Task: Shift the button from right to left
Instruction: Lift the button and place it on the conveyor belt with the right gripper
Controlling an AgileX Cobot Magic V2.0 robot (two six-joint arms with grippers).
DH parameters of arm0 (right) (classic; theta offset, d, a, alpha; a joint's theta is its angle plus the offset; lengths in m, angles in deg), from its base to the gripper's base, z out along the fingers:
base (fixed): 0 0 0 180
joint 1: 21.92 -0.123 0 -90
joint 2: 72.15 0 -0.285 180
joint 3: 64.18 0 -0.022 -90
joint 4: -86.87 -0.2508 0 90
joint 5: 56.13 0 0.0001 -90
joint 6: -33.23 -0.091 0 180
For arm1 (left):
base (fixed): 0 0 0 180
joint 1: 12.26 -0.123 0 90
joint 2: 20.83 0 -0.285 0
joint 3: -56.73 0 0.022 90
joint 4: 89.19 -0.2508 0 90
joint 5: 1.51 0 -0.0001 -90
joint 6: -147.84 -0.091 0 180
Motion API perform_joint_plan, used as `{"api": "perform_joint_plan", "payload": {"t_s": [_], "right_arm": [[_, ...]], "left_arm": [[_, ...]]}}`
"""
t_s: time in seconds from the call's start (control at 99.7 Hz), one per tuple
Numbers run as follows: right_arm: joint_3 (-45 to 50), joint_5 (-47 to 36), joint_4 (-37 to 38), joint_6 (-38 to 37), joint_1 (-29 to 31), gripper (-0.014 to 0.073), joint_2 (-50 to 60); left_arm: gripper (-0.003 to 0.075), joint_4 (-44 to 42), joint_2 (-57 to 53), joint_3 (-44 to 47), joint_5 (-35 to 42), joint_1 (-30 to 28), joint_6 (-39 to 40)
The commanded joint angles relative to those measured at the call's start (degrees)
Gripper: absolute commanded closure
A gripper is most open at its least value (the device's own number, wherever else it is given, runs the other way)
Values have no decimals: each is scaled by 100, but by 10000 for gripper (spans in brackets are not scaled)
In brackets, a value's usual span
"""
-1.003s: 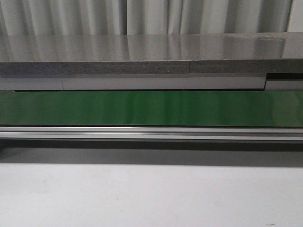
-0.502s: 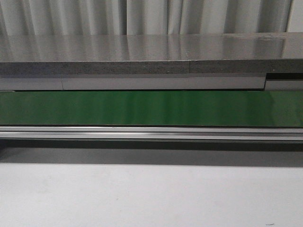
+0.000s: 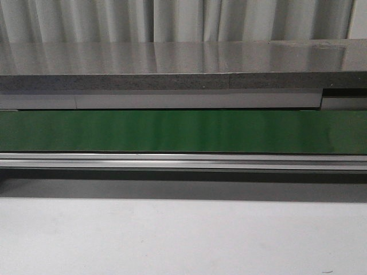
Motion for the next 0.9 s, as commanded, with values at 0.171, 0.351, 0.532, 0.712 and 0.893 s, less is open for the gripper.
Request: {"api": "perform_joint_plan", "payload": {"t_s": [0.171,0.351,0.532,0.712,0.893], "right_arm": [[505,524,40,-209,0,450,264],[978,524,42,-255,0,450,341],[1138,524,42,-271,0,431,358],[1138,524,42,-271,0,211,358],[1138,501,42,-271,0,146,358]], "left_arm": [[740,-5,-174,261,756,43,5],[740,-5,-174,261,790,43,5],[740,-5,-174,261,790,43,5],[740,-5,-174,261,790,43,5],[740,-5,-174,261,825,43,5]]}}
